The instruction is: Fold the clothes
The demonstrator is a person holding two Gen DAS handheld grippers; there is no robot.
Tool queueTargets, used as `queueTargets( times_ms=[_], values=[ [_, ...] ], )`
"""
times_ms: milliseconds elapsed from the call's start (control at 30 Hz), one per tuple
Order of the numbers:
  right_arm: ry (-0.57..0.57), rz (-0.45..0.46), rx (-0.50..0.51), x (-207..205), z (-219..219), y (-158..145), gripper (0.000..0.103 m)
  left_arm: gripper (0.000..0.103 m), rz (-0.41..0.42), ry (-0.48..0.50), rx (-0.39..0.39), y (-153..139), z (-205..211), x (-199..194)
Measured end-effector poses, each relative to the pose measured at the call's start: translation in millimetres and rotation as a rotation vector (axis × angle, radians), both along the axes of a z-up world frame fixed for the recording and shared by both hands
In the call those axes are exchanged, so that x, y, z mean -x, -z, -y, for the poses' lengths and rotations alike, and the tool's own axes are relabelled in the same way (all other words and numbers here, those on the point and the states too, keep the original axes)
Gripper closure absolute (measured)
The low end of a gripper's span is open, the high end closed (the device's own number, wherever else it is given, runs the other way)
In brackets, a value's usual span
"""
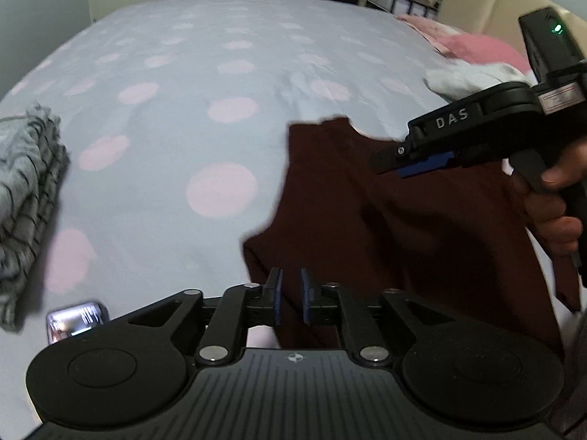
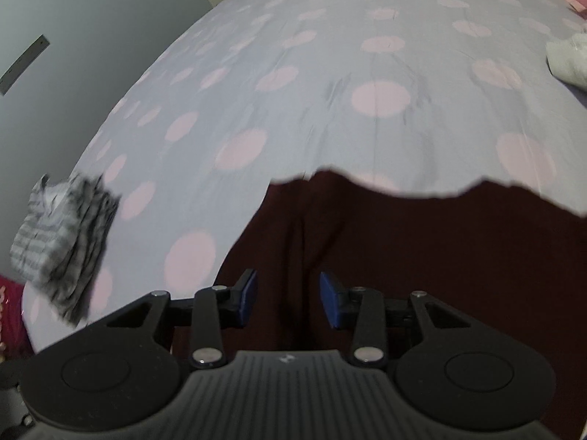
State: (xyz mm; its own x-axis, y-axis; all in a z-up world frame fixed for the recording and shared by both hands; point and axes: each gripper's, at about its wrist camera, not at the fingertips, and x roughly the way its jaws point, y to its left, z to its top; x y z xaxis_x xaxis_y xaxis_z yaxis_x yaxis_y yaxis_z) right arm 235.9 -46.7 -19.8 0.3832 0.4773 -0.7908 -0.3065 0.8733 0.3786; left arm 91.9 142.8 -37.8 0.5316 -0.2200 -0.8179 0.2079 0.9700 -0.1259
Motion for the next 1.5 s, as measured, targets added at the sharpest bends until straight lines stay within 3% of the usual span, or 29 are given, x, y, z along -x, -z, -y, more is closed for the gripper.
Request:
queueTargets(
  times_ms=[367,500,567,667,733,767,833,967,1167,1300,1367,1500],
  values=[
    [-0.202,0.057,0.116,120,28,-28,0.061,0.088,-0.109,0.234,-0.099,4,18,98],
    [-0.234,0.033,0.143,157,42,-21,0.061,0.067,-0.112,0.314,-0.123,7,27,127],
    [-0.248,0.023,0.147,172,46,-17,0.061,0.065,-0.123,0.344,-0.154,15,34,136],
    [-0.268,0.01,0.152,192,52,-11,0.061,0.074,-0.173,0.364,-0.188,32,41,143],
    [-0.273,0.001,0.16,202,55,-5,0.061,0.092,-0.202,0.372,-0.206,42,43,146],
    [-0.276,-0.004,0.165,206,56,-3,0.061,0.095,-0.211,0.366,-0.207,42,42,147],
    [-0.284,-0.012,0.176,212,58,1,0.061,0.101,-0.214,0.352,-0.196,37,40,151],
    [-0.3,-0.01,0.187,219,59,2,0.06,0.101,-0.221,0.352,-0.124,17,37,170],
    [-0.329,0.008,0.182,224,52,-3,0.06,0.101,-0.233,0.483,-0.026,3,56,196],
    [-0.349,0.019,0.179,227,48,-5,0.06,0.101,-0.317,0.589,0.075,5,68,201],
    [-0.355,0.022,0.177,229,47,-6,0.06,0.101,-0.385,0.63,0.055,11,75,209],
    [-0.36,0.018,0.178,232,47,-5,0.06,0.093,-0.401,0.594,0.012,14,69,209]
  ],
)
